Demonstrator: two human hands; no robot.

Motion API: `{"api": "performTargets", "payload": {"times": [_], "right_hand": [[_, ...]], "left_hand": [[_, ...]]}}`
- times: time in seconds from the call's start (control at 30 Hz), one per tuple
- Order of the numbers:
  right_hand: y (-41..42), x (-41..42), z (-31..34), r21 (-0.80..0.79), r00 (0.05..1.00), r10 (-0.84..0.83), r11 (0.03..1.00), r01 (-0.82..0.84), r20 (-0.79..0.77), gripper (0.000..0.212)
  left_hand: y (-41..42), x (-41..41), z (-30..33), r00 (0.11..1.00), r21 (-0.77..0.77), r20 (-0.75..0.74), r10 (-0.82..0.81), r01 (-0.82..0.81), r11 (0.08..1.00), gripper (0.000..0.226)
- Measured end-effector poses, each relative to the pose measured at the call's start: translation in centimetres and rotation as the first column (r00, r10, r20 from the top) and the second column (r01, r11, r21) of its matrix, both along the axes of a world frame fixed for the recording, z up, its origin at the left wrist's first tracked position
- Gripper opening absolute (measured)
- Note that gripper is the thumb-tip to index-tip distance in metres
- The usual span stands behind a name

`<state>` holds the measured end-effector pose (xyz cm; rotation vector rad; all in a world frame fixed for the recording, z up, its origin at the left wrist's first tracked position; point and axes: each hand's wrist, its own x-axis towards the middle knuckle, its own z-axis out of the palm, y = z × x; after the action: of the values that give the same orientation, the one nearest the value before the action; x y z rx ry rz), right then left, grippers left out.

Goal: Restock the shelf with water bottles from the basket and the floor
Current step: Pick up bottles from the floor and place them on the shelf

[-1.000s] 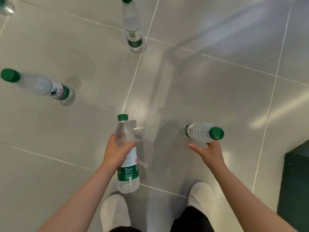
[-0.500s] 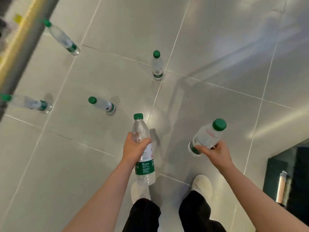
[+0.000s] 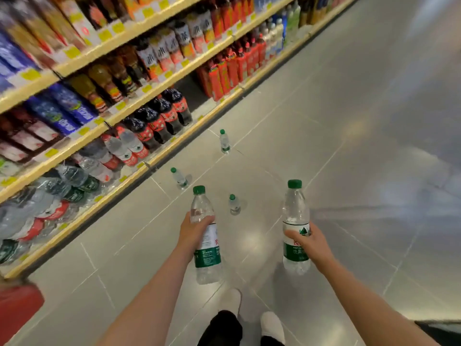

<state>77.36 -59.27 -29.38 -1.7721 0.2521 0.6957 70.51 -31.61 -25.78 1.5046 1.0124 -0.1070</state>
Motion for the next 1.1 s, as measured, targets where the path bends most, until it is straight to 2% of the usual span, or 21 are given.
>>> {"api": "performTargets", "payload": {"times": [0.17, 0.27, 0.4, 0.53, 0.63, 0.67, 0.73, 0.77, 0.83, 0.9, 1.0, 1.1], "right_hand": [[6.5, 1.0, 8.6, 0.047, 0.955, 0.276, 0.958, -0.282, 0.109, 0.032], [11.3, 1.0, 12.9, 0.044, 0.89, 0.415, 0.902, -0.43, 0.189, 0.036], [18.6, -0.4, 18.7, 0.059, 0.806, 0.511, 0.833, -0.55, 0.299, 0.041], [26.1, -3.5, 24.0, 0.112, 0.739, 0.539, 0.773, -0.624, 0.403, 0.043], [32.0, -6.9, 27.1, 0.122, 0.681, 0.553, 0.727, -0.676, 0.48, 0.051], [34.1, -8.3, 28.2, 0.13, 0.661, 0.553, 0.71, -0.692, 0.507, 0.056], [38.3, -11.3, 30.0, 0.138, 0.647, 0.547, 0.698, -0.703, 0.531, 0.074], [40.4, -12.8, 31.0, 0.165, 0.653, 0.534, 0.693, -0.702, 0.537, 0.081], [44.4, -15.9, 32.9, 0.213, 0.661, 0.511, 0.679, -0.702, 0.55, 0.091], [48.0, -18.5, 34.8, 0.236, 0.651, 0.505, 0.657, -0.716, 0.567, 0.104], [52.9, -21.7, 37.6, 0.291, 0.631, 0.448, 0.617, -0.731, 0.634, 0.079], [57.5, -23.2, 40.2, 0.267, 0.604, 0.439, 0.615, -0.742, 0.665, 0.083]], "left_hand": [[3.4, -5.4, 7.9, 0.966, 0.066, 0.143, 0.214, -0.225, 0.972, 0.035], [5.7, -8.4, 12.7, 0.923, 0.085, 0.246, 0.296, -0.325, 0.942, 0.049], [10.3, -12.7, 18.8, 0.847, 0.145, 0.374, 0.377, -0.455, 0.878, 0.028], [15.5, -17.4, 23.8, 0.767, 0.182, 0.481, 0.424, -0.561, 0.808, 0.026], [19.8, -22.0, 26.7, 0.717, 0.21, 0.547, 0.433, -0.618, 0.758, 0.059], [21.5, -23.5, 27.4, 0.702, 0.222, 0.569, 0.428, -0.633, 0.742, 0.062], [24.6, -27.0, 29.1, 0.689, 0.26, 0.596, 0.412, -0.651, 0.713, 0.044], [25.8, -28.7, 30.3, 0.681, 0.27, 0.617, 0.395, -0.654, 0.707, 0.043], [28.9, -31.9, 32.2, 0.687, 0.318, 0.628, 0.366, -0.655, 0.686, 0.062], [32.0, -35.0, 34.4, 0.684, 0.372, 0.642, 0.346, -0.673, 0.639, 0.064], [36.6, -38.7, 37.8, 0.663, 0.371, 0.665, 0.343, -0.693, 0.618, 0.049], [41.0, -41.0, 40.5, 0.632, 0.38, 0.713, 0.305, -0.713, 0.59, 0.037]]}}
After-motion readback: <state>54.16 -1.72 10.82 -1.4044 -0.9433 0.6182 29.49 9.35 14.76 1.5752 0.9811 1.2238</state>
